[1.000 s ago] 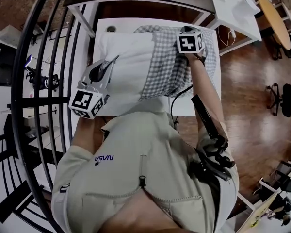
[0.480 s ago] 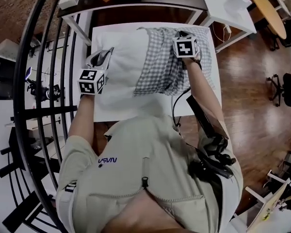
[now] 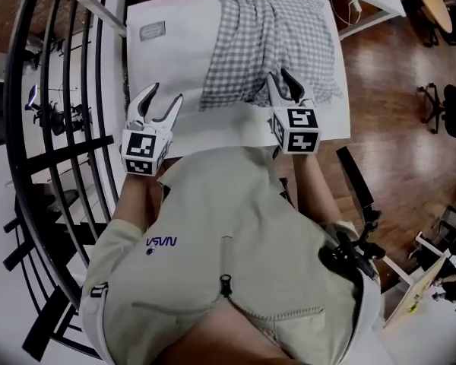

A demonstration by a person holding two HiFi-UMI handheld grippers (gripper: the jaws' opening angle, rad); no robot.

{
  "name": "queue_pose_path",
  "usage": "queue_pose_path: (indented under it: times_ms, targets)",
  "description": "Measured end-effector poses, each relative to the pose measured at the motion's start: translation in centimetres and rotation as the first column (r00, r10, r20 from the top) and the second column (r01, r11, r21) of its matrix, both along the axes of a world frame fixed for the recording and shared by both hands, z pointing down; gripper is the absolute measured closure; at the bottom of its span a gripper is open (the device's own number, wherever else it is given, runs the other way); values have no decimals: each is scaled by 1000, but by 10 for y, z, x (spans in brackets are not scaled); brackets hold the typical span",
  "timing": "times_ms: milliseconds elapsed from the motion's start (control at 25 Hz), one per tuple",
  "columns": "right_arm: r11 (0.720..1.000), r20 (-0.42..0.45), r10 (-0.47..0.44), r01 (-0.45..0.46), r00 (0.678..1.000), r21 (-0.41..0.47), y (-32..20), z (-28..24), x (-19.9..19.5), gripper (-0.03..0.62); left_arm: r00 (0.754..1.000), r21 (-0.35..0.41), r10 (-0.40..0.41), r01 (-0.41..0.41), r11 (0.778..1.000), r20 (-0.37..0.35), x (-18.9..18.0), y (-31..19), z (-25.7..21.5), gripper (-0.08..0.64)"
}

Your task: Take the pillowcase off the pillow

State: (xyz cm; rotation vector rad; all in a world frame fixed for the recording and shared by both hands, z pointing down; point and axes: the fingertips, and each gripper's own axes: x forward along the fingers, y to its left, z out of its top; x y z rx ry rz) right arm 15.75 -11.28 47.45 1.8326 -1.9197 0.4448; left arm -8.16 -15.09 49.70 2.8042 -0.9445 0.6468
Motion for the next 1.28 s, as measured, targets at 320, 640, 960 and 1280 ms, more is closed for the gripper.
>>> queue_pose_path:
  times_ms: [320, 640, 960, 1280]
  targets:
    - [977, 51, -22, 32, 998, -209, 47, 86, -44, 433, 973, -105, 59, -36, 994, 224, 2, 34, 82, 241]
    - [985, -194, 24, -56, 981, -160, 22, 83, -17, 575, 967, 35, -38, 30, 999, 254, 4, -1, 61, 548]
    - [938, -271, 335, -347, 902, 3, 51, 34, 86, 583, 971, 110, -228, 220, 969, 72, -44, -46, -9, 548]
    - [866, -180, 395, -430, 901, -253, 99, 128, 107, 583, 951, -168, -293, 305, 937, 96, -73, -5, 88, 548]
